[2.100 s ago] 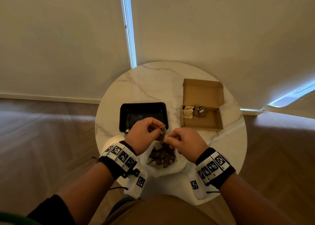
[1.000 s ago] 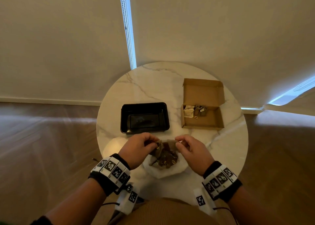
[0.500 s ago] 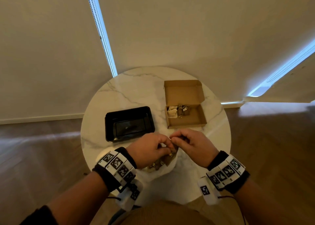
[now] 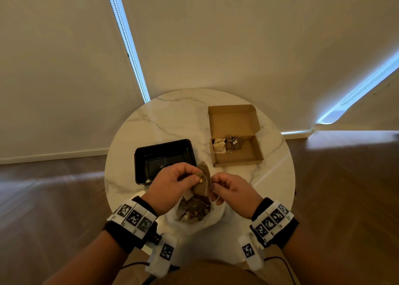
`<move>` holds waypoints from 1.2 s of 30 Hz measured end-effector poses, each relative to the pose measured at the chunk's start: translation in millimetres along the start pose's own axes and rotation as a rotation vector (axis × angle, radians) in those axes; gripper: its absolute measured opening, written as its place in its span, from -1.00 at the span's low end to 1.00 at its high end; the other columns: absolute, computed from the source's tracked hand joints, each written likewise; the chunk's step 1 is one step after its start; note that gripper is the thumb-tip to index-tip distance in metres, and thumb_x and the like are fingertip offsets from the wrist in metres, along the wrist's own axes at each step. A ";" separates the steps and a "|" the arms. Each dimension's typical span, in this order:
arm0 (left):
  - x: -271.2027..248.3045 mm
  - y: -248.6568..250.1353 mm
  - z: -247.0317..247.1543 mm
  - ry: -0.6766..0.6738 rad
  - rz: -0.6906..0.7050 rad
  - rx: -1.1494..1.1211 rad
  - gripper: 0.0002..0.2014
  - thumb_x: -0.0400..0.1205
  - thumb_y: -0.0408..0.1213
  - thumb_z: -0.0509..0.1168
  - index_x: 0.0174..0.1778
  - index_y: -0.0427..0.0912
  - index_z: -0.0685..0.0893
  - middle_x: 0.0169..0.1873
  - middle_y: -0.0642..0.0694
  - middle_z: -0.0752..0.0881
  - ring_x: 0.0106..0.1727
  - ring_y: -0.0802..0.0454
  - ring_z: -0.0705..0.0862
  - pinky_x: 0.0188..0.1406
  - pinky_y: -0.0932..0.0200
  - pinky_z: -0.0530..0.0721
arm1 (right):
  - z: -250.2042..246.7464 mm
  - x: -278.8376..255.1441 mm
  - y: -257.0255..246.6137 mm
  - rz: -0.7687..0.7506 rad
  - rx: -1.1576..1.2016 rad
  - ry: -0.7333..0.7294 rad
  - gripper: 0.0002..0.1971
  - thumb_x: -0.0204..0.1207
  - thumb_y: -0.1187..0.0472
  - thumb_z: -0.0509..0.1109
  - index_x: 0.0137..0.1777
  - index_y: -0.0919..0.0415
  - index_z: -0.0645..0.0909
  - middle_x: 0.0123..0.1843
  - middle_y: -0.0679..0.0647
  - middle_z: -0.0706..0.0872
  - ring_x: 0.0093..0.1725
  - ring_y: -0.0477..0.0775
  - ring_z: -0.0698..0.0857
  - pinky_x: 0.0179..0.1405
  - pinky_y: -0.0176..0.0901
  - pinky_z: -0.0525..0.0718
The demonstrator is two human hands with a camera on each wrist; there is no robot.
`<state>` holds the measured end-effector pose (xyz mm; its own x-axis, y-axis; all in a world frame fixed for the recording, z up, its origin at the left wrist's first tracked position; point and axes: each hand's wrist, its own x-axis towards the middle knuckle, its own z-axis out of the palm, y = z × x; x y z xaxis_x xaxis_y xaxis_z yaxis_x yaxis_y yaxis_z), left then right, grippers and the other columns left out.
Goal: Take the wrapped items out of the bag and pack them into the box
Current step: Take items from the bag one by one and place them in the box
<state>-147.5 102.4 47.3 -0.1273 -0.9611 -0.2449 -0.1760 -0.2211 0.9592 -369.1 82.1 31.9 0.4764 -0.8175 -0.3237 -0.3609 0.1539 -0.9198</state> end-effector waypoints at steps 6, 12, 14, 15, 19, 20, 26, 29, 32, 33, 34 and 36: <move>1.9 -0.9 -3.8 0.192 -0.132 -0.333 -0.89 0.67 -0.40 0.45 0.07 -0.25 0.84 -0.03 -0.30 0.88 0.01 -0.26 0.82 0.21 -0.24 0.76 | 12.1 3.6 9.6 0.000 -0.025 0.023 -0.83 0.74 0.28 0.33 0.12 0.11 0.76 -0.15 0.07 0.84 -0.19 -0.02 0.78 -0.13 -0.17 0.77; 9.2 -11.8 -13.1 0.362 -0.146 -0.408 -0.89 0.68 -0.38 0.44 0.08 -0.21 0.85 0.00 -0.30 0.87 0.07 -0.33 0.80 0.23 -0.23 0.75 | 18.4 -1.9 14.3 -0.014 -0.115 0.023 -0.81 0.74 0.20 0.35 0.16 -0.04 0.77 -0.05 -0.04 0.86 -0.08 -0.03 0.82 0.05 -0.02 0.83; 11.0 -15.2 -16.2 0.383 -0.147 -0.392 -0.89 0.69 -0.39 0.44 0.08 -0.21 0.85 0.00 -0.27 0.88 0.10 -0.32 0.82 0.27 -0.24 0.75 | 18.4 -6.8 12.5 -0.047 -0.190 0.034 -0.81 0.73 0.14 0.36 0.17 -0.12 0.77 -0.02 -0.12 0.84 -0.05 -0.08 0.82 0.08 0.01 0.82; 11.1 -16.2 -17.3 0.382 -0.143 -0.365 -0.89 0.69 -0.39 0.44 0.08 -0.21 0.84 -0.01 -0.24 0.89 0.12 -0.31 0.83 0.28 -0.25 0.75 | 18.2 -9.4 10.3 -0.073 -0.225 0.041 -0.82 0.73 0.12 0.36 0.18 -0.12 0.77 -0.01 -0.15 0.83 -0.04 -0.11 0.82 0.08 0.00 0.82; 9.2 -15.2 -17.1 0.359 -0.094 -0.184 -0.90 0.67 -0.38 0.47 0.02 -0.13 0.86 -0.04 -0.11 0.90 0.04 -0.12 0.86 0.22 -0.18 0.81 | 14.7 -16.3 -6.0 -0.153 -0.295 0.048 -0.81 0.71 0.11 0.40 0.23 -0.05 0.79 -0.03 -0.16 0.79 -0.08 -0.14 0.83 0.02 -0.06 0.82; 8.0 -13.9 -16.0 0.344 -0.076 -0.134 -0.90 0.66 -0.38 0.47 0.00 -0.11 0.86 -0.06 -0.08 0.90 0.02 -0.09 0.86 0.19 -0.15 0.82 | 13.6 -16.9 -11.3 -0.156 -0.286 0.055 -0.81 0.70 0.13 0.42 0.23 -0.03 0.80 -0.05 -0.15 0.80 -0.11 -0.14 0.83 -0.01 -0.07 0.83; 2.1 -3.7 -9.1 0.228 0.011 0.038 -0.89 0.65 -0.37 0.48 0.00 -0.08 0.85 -0.13 0.03 0.89 -0.09 0.09 0.86 0.02 0.15 0.82 | 4.8 -11.2 -44.2 -0.142 0.012 0.137 -0.82 0.67 0.29 0.45 0.22 0.11 0.76 -0.11 0.08 0.87 -0.14 0.04 0.88 -0.08 -0.01 0.87; -0.5 -1.7 -6.8 0.180 0.056 0.095 -0.88 0.66 -0.40 0.47 0.02 -0.09 0.84 -0.15 0.05 0.88 -0.13 0.12 0.86 -0.01 0.16 0.85 | 1.7 -2.1 -50.6 -0.143 0.165 0.141 -0.83 0.71 0.37 0.37 0.19 0.21 0.75 -0.05 0.16 0.88 -0.04 0.12 0.88 -0.01 -0.01 0.86; -1.8 -2.3 -5.7 0.148 0.079 0.137 -0.87 0.67 -0.35 0.47 0.04 -0.04 0.83 -0.13 0.06 0.88 -0.10 0.10 0.87 0.04 0.05 0.86 | 0.7 5.7 -49.7 -0.102 0.238 0.139 -0.79 0.72 0.43 0.32 0.19 0.22 0.73 -0.01 0.19 0.88 0.00 0.15 0.89 -0.02 -0.09 0.85; -2.2 -2.4 -5.9 0.139 0.083 0.145 -0.88 0.67 -0.33 0.46 0.04 -0.01 0.82 -0.12 0.07 0.87 -0.10 0.09 0.87 0.04 0.02 0.86 | 1.3 8.0 -48.1 -0.086 0.251 0.143 -0.80 0.72 0.45 0.31 0.17 0.23 0.72 -0.01 0.20 0.88 0.00 0.16 0.89 -0.03 -0.10 0.85; -2.2 -2.1 -6.1 0.131 0.088 0.157 -0.88 0.68 -0.32 0.46 0.04 0.01 0.82 -0.12 0.08 0.87 -0.09 0.09 0.87 0.05 0.01 0.86 | 1.6 10.3 -45.9 -0.071 0.265 0.151 -0.81 0.71 0.46 0.32 0.16 0.25 0.72 -0.02 0.21 0.88 -0.01 0.18 0.89 -0.05 -0.10 0.86; -3.2 -1.7 -6.7 0.117 0.100 0.189 -0.88 0.69 -0.30 0.45 0.03 0.04 0.81 -0.12 0.11 0.86 -0.08 0.12 0.86 0.06 0.01 0.85 | 2.9 14.4 -41.7 -0.054 0.286 0.172 -0.85 0.70 0.46 0.34 0.13 0.29 0.71 -0.04 0.24 0.88 -0.06 0.21 0.89 -0.10 -0.07 0.86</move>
<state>-140.2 104.7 47.4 -0.0417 -0.9918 -0.1211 -0.3487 -0.0992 0.9320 -344.9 65.5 64.9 0.3380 -0.9065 -0.2531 -0.0879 0.2374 -0.9674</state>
